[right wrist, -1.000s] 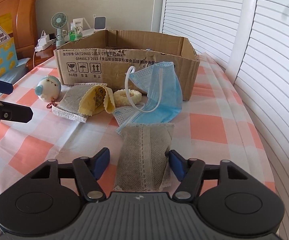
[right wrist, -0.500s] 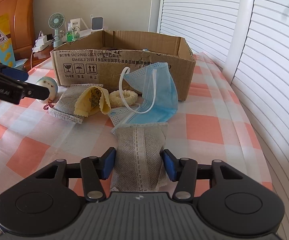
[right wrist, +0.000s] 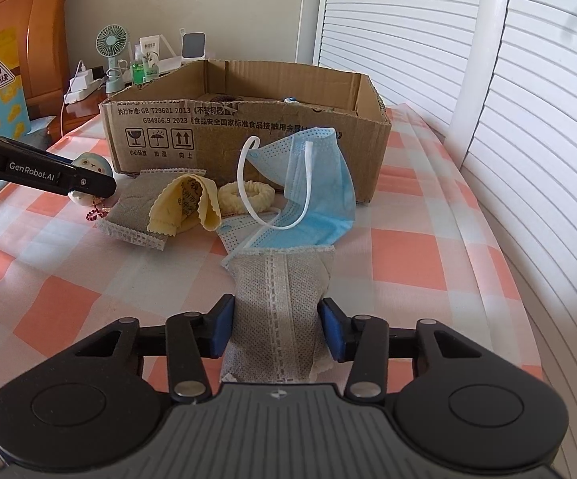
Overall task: Organize soft objects
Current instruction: 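Grasp the white-and-blue round plush toy with the left tool, then carry both items to the box and open the left tool to drop the toy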
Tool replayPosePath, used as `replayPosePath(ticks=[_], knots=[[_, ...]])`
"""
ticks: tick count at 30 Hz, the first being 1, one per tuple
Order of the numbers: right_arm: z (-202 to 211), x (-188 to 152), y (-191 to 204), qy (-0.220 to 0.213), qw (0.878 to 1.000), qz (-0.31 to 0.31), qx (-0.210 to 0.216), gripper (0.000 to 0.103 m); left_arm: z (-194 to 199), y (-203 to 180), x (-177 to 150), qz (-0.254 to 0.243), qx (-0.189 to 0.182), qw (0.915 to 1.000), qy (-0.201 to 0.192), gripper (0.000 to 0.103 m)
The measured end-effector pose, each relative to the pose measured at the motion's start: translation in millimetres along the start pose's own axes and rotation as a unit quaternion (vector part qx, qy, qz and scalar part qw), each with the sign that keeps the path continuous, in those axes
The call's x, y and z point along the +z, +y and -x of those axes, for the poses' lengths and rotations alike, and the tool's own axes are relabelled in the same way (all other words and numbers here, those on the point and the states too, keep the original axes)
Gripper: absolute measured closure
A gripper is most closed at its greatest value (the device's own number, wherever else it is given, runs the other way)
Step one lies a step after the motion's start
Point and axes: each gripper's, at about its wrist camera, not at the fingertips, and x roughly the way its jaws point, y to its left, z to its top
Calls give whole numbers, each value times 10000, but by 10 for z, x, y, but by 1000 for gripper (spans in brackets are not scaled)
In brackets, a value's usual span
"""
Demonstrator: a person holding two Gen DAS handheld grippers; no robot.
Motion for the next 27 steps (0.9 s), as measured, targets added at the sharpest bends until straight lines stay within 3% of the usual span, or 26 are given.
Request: replayPosePath(ticks=[11,19,27], knots=[[163,2,-54,-8,9999,54,155,66,291,-103,28,-267,-85,9996,-20,56],[328,12,-138,-47,9993,65,362,67,515,-95,115,-172,-558,9982,108,56],[463,48,-251,-123,9987,-24,495,67,689,-112,264,-87,-805,9967,98,56]])
